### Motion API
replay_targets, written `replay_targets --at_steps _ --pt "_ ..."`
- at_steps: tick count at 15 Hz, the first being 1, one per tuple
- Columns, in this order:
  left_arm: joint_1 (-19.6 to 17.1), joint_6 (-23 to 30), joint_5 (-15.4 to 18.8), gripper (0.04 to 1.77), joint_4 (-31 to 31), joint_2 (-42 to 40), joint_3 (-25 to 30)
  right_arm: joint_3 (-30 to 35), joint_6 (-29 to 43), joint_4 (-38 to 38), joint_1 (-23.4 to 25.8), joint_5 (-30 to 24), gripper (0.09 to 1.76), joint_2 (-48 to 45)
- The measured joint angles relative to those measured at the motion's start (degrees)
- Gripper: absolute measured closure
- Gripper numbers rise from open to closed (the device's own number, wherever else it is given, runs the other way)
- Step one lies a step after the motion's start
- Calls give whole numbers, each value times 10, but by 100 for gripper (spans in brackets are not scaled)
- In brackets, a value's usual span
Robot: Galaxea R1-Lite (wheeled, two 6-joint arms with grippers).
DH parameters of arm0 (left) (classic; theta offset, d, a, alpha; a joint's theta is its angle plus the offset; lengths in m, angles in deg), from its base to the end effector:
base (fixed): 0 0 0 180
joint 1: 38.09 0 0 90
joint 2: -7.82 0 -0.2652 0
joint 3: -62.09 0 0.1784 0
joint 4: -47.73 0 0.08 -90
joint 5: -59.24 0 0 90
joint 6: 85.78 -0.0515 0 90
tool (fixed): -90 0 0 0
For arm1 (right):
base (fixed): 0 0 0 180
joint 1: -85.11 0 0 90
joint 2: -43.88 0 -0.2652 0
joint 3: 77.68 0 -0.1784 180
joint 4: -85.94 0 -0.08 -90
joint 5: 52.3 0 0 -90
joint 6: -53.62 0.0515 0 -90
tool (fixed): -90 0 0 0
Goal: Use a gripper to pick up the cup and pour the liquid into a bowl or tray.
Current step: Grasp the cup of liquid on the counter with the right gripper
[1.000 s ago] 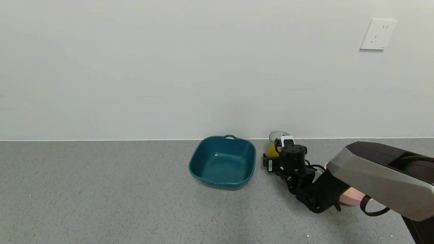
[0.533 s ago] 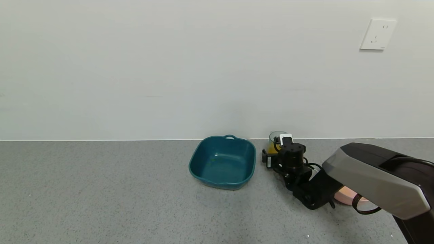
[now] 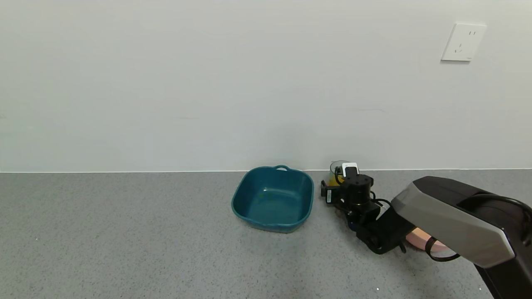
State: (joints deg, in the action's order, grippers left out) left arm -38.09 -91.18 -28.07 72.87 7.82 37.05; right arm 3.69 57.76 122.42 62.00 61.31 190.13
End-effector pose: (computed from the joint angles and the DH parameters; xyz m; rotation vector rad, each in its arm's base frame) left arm 0.0279 -0.0024 0.0753 0.0942 -0.0005 -0.0470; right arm 0.4363 0.1638 -0.0090 -0.0050 0.1780 -0.0151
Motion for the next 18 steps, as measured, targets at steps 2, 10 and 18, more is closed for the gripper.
replay_targets --at_steps 2,10,18 --pt "0 0 0 9 0 0 0 -6 0 -1 2 0 14 5" --pt "0 0 0 9 0 0 0 -28 -13 -3 4 -2 14 18" --pt "0 0 0 9 0 0 0 -37 -14 -5 6 -3 48 21"
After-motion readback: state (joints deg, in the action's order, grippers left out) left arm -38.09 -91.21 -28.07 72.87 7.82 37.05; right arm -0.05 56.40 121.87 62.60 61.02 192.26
